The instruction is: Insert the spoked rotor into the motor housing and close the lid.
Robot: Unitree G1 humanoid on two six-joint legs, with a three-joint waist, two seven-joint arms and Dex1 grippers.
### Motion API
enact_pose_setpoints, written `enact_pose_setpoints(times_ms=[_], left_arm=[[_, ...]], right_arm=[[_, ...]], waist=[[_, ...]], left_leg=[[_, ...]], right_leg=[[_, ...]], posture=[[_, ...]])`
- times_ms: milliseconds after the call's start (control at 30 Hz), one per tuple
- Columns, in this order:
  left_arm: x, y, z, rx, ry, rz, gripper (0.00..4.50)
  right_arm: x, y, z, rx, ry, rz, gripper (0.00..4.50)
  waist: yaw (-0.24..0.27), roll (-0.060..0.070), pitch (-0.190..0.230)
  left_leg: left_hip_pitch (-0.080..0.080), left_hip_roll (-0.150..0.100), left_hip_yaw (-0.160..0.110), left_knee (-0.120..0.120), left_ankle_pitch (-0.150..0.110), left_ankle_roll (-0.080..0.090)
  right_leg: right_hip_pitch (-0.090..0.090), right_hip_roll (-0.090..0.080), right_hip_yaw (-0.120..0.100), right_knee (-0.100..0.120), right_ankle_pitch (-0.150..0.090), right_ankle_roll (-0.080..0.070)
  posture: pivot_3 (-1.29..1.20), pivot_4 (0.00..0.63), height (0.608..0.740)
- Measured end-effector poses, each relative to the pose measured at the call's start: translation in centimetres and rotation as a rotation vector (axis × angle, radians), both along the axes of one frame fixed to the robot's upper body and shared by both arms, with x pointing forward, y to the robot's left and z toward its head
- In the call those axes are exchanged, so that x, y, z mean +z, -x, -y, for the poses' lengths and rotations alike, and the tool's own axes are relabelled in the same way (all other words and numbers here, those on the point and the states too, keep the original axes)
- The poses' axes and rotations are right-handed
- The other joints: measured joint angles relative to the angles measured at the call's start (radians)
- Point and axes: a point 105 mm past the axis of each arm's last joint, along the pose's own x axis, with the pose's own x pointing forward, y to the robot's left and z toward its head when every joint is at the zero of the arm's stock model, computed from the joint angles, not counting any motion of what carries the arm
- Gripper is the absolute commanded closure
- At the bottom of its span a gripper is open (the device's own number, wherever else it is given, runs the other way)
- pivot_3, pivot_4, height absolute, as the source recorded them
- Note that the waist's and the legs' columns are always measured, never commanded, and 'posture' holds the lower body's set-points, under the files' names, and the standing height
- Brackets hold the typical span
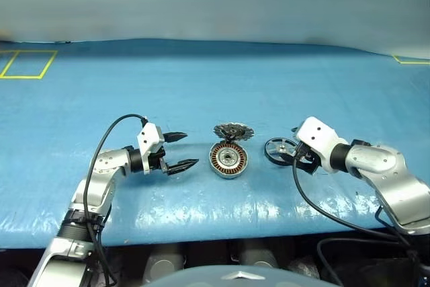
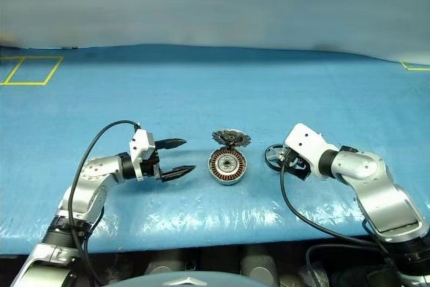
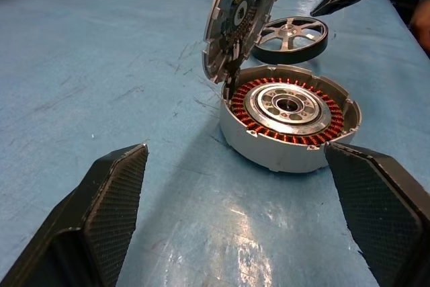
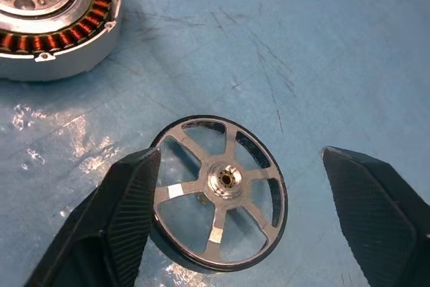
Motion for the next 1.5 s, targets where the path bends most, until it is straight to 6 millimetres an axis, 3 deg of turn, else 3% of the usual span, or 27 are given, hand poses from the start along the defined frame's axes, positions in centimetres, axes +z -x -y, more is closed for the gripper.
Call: enact_pose_setpoints(times_ms=[200, 567, 867, 1233, 1333, 1500], left_arm=[[-0.2, 0.4, 0.3, 0.006, 0.013, -0.002, 0.00], [-0.4, 0.5, 0.3, 0.015, 0.018, -0.007, 0.00], [-1.1, 1.1, 0.9, 0.019, 0.031, -0.026, 0.00], [-1.3, 1.5, 0.9, 0.025, 0.028, -0.031, 0.00], [-1.3, 1.5, 0.9, 0.026, 0.026, -0.032, 0.00], [-1.3, 1.5, 1.1, 0.022, 0.020, -0.029, 0.00]], right_arm=[[-0.3, -0.6, 0.5, 0.073, 0.119, -0.030, 0.58], [2.9, -1.6, 0.3, 0.300, 0.326, -0.076, 0.58], [-0.2, -3.3, 0.7, 0.353, 0.446, -0.176, 0.58], [-1.8, -2.2, 0.2, 0.410, 0.442, -0.247, 0.58], [-2.5, -1.8, 0.1, 0.417, 0.430, -0.271, 1.22], [-2.8, -1.8, 0.2, 0.407, 0.433, -0.270, 2.81]], waist=[[0.002, 0.000, 0.000], [-0.001, 0.001, 0.000], [-0.002, 0.001, 0.001], [-0.001, 0.001, 0.001], [0.000, 0.001, 0.001], [0.000, 0.001, 0.001]], left_leg=[[0.000, 0.000, 0.000, 0.000, 0.000, 0.000], [0.000, 0.001, 0.001, 0.000, 0.000, 0.000], [0.000, 0.000, 0.002, 0.001, 0.000, 0.000], [0.000, 0.000, 0.002, 0.001, 0.000, -0.001], [0.000, 0.000, 0.002, 0.001, 0.000, -0.001], [0.001, 0.000, 0.002, 0.001, 0.000, -0.001]], right_leg=[[0.000, -0.001, 0.000, 0.000, 0.000, 0.000], [0.000, 0.000, 0.000, 0.000, 0.001, -0.002], [-0.001, 0.000, 0.000, 0.000, 0.002, -0.004], [0.000, 0.000, -0.001, 0.000, 0.002, -0.003], [0.000, 0.000, -0.001, 0.001, 0.002, -0.003], [0.000, 0.000, -0.001, 0.001, 0.002, -0.003]], posture=[[0.00, 0.150, 0.740], [0.00, 0.150, 0.740], [0.00, 0.150, 0.740], [0.00, 0.150, 0.740], [0.00, 0.150, 0.740], [0.00, 0.150, 0.740]])
